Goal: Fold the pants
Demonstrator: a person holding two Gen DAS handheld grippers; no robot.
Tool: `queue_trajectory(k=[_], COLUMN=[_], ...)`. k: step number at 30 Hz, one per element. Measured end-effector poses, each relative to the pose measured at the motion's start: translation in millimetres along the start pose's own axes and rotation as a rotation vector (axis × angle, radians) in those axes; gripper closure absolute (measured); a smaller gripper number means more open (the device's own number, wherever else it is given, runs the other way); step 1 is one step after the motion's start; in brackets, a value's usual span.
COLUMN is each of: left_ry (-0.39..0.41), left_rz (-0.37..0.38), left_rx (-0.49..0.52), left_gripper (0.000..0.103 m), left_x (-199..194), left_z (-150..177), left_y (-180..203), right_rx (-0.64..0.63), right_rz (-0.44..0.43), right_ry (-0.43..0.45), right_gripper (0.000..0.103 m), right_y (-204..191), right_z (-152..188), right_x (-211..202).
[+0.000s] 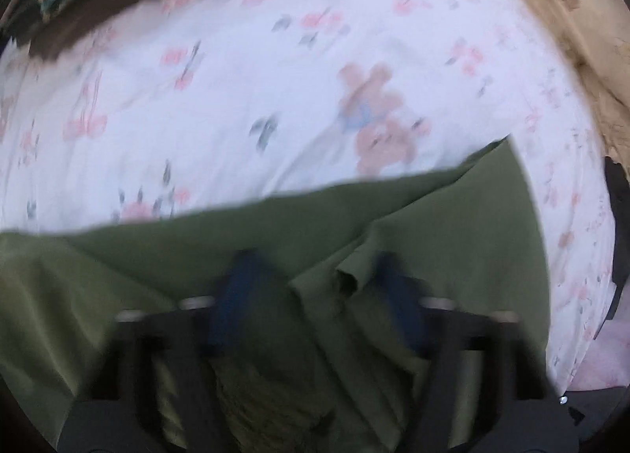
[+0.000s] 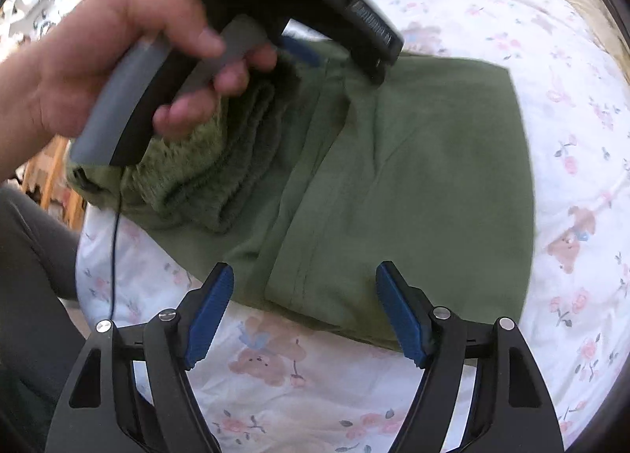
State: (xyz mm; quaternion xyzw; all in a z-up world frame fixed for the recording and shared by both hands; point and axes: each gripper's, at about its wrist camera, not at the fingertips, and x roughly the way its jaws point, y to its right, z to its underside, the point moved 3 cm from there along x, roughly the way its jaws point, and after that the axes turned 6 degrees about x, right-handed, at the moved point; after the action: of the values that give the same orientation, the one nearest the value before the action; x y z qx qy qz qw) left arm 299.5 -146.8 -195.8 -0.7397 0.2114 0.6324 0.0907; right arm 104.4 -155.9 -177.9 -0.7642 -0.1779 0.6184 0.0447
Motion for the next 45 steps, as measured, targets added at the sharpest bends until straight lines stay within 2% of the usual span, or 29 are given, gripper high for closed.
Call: queue_trajectory(k=[1, 2, 4, 5, 6, 9, 15, 18, 20, 22, 24, 25, 26, 27, 28, 29, 30, 31, 33, 34, 35, 36, 37, 38, 39, 42, 45], left_ry=[0.006, 0.009, 0.028, 0.033, 0.032, 0.058, 0.125, 0.159, 0.147, 0.112, 0.070, 0.035, 0.020, 0.003, 0.000, 0.011, 0.033, 0.074, 0.183, 0.201, 0.208, 0.210, 0.215, 0.216, 0.216, 0.210, 0.164], left_rz=[0.022, 0.022, 0.013, 0.008, 0.000, 0.006, 0.032, 0.029, 0.023, -0.053, -0.103, -0.144, -0.136, -0.123, -0.124, -0.142, -0.169, -0.188, -0.149, -0.126, -0.125, -0.133, -0.165, -0.185, -0.197, -0.223, -0.180], left_rx=[0.033, 0.073, 0.135, 0.161, 0.168, 0.158, 0.200, 0.242, 0.261, 0.299, 0.289, 0.268, 0.256, 0.239, 0.228, 0.221, 0.209, 0.187, 0.141, 0.114, 0.067, 0.044, 0.013, 0.005, 0.001, -0.056, -0.139], left_gripper=[0.099, 0.100, 0.100, 0.100, 0.100, 0.101, 0.101, 0.101, 0.101, 0.100, 0.098, 0.097, 0.097, 0.096, 0.091, 0.076, 0.063, 0.042, 0.040, 0.040, 0.040, 0.040, 0.040, 0.040, 0.040, 0.040, 0.040], left_x=[-3, -6, -14, -18, -19, -30, -55, -68, -62, -38, -19, -6, -2, 2, 2, -2, -9, -20, -51, -63, -75, -79, -86, -88, -89, -89, -89], left_z=[0, 1, 3, 3, 3, -6, -32, -51, -56, -54, -47, -42, -38, -34, -32, -32, -33, -34, -33, -31, -25, -20, -9, -3, 4, 29, 44], left_y=[6, 14, 25, 29, 31, 33, 54, 60, 62, 57, 46, 36, 30, 24, 19, 15, 12, 7, -1, -6, -12, -14, -17, -16, -18, -32, -50], right_rx=[-0.004, -0.006, -0.008, -0.012, -0.024, -0.037, 0.063, 0.047, 0.036, 0.030, 0.049, 0.062, 0.063, 0.054, 0.043, 0.040, 0.049, 0.059, 0.095, 0.125, 0.159, 0.178, 0.198, 0.221, 0.242, 0.205, 0.091], right_rz=[0.002, 0.012, 0.018, 0.025, 0.059, 0.083, 0.034, 0.033, 0.034, 0.042, 0.042, 0.016, -0.004, -0.010, -0.028, -0.064, -0.128, -0.172, -0.234, -0.237, -0.204, -0.165, -0.128, -0.118, -0.117, -0.101, -0.031], right_ry=[-0.003, -0.005, -0.020, -0.026, -0.014, 0.017, 0.159, 0.226, 0.200, 0.150, 0.092, 0.070, 0.062, 0.061, 0.050, 0.033, 0.018, 0.023, 0.069, 0.131, 0.199, 0.219, 0.213, 0.187, 0.163, 0.076, 0.009], right_gripper=[0.027, 0.030, 0.052, 0.076, 0.085, 0.093, 0.096, 0.096, 0.096, 0.096, 0.094, 0.091, 0.089, 0.083, 0.078, 0.068, 0.061, 0.060, 0.062, 0.063, 0.063, 0.064, 0.067, 0.080, 0.084, 0.085, 0.084], right_y=[-1, -2, -5, -7, -8, -11, 5, 1, -3, -4, -4, -4, -6, -9, -12, -14, -15, -15, -8, 0, 13, 22, 33, 41, 45, 31, -1], right_z=[0, 0, -2, -2, -3, -3, -8, -13, -16, -21, -18, -17, -15, -14, -13, -11, -9, -8, -12, -17, -21, -25, -28, -29, -30, -28, -17], right_x=[3, 6, 16, 20, 24, 20, -23, -40, -30, -11, 13, 19, 21, 20, 20, 18, 14, 9, -9, -24, -38, -44, -45, -39, -32, 0, 36])
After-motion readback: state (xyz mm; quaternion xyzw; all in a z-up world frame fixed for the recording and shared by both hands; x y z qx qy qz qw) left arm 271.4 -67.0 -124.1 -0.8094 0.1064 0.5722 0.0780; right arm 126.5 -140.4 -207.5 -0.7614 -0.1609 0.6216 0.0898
